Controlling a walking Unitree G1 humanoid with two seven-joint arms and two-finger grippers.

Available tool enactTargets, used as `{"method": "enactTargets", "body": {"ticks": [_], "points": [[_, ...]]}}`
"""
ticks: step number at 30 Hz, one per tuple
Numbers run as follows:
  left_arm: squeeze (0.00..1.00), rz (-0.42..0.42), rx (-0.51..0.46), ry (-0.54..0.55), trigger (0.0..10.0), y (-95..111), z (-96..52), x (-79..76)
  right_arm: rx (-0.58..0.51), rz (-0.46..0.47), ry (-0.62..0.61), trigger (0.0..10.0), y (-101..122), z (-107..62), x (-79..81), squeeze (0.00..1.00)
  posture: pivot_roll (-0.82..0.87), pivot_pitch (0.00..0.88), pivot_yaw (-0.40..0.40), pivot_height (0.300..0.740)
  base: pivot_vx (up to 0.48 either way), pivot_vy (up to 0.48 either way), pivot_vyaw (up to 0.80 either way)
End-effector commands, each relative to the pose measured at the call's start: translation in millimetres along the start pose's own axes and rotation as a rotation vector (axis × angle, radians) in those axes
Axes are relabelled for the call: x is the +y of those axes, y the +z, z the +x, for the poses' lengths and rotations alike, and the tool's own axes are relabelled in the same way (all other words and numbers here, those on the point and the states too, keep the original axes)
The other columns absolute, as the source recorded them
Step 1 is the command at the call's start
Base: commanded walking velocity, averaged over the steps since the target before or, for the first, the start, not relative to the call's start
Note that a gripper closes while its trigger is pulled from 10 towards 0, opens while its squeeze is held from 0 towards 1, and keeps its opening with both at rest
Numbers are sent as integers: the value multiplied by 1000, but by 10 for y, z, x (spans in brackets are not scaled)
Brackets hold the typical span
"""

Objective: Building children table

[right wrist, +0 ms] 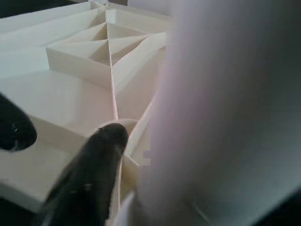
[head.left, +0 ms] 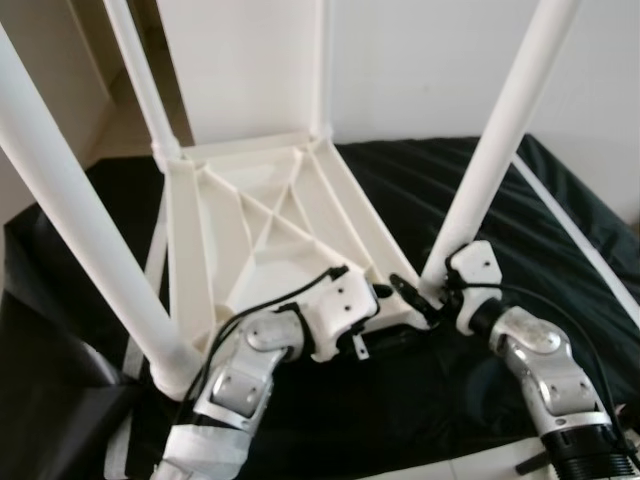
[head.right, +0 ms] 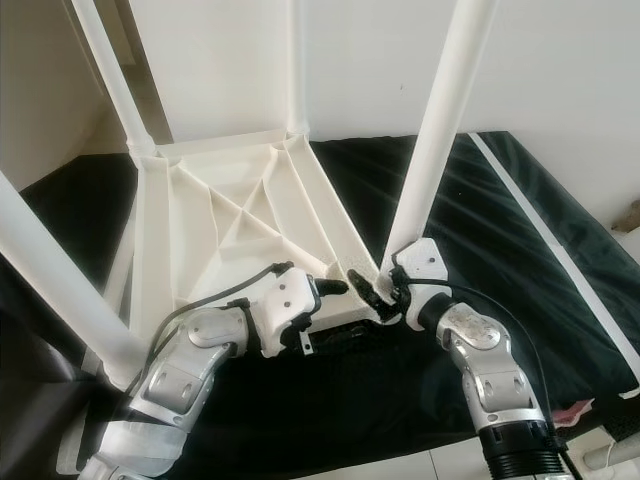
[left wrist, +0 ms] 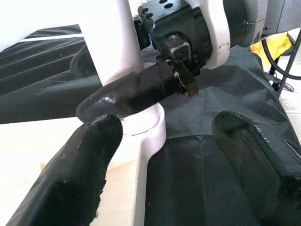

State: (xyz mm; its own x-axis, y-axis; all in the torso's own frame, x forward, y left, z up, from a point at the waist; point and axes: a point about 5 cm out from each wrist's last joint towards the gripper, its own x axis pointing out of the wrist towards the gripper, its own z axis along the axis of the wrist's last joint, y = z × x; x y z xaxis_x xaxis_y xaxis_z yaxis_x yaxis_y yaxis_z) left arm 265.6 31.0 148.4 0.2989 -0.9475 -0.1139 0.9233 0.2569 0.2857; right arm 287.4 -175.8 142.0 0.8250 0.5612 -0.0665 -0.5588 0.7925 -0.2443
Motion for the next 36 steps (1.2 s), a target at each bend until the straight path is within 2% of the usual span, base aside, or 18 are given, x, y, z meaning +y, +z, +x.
{"method": "enactTargets", "body": {"ticks": [1,10,11,12,20,21,22,28,30,31,33,34,36], "points": [[0,3,11,144,10000,-18,-4,50,36,23,38,0,-104,-23,48,0,-35,0,-30,740,0,0,0],[0,2,10,139,10000,-14,9,52,60,43,39,0,-190,-75,71,0,-50,0,-20,740,0,0,0],[0,2,9,136,10000,-14,14,52,68,51,25,2588,-205,-87,68,0,-54,0,-17,740,0,0,0],[0,3,9,132,10000,-15,18,51,74,69,12,10000,-224,-94,64,0,-56,0,-16,740,0,0,0],[0,2,8,123,10000,-17,33,44,119,104,-95,10000,-301,-99,28,0,-63,0,-13,740,0,0,0],[0,-7,0,150,10000,-13,32,71,159,124,-185,10000,-357,-102,14,0,-62,0,-18,740,0,0,0],[0,-19,-2,161,10000,-14,33,85,173,129,-212,10000,-375,-104,17,0,-61,0,-19,740,0,0,0],[0,-25,-10,168,10000,-8,31,94,200,161,-271,10000,-409,-105,45,0,-60,0,-23,740,0,0,0],[0,-26,-18,170,10000,1,28,93,230,230,-390,10000,-422,-93,119,0,-61,0,-24,740,0,0,0],[0,-26,-18,170,10000,1,28,93,230,230,-390,10000,-422,-93,119,0,-61,0,-24,740,0,0,0],[0,-26,-20,168,10000,2,30,87,243,266,-498,10000,-412,-88,189,0,-62,0,-26,740,0,0,0],[0,-26,-20,168,10000,2,30,87,243,266,-498,10000,-412,-88,189,0,-62,0,-26,740,0,0,0],[0,-25,-20,166,10000,3,36,82,250,275,-596,10000,-411,-105,208,0,-58,0,-27,740,0,0,0]]}}
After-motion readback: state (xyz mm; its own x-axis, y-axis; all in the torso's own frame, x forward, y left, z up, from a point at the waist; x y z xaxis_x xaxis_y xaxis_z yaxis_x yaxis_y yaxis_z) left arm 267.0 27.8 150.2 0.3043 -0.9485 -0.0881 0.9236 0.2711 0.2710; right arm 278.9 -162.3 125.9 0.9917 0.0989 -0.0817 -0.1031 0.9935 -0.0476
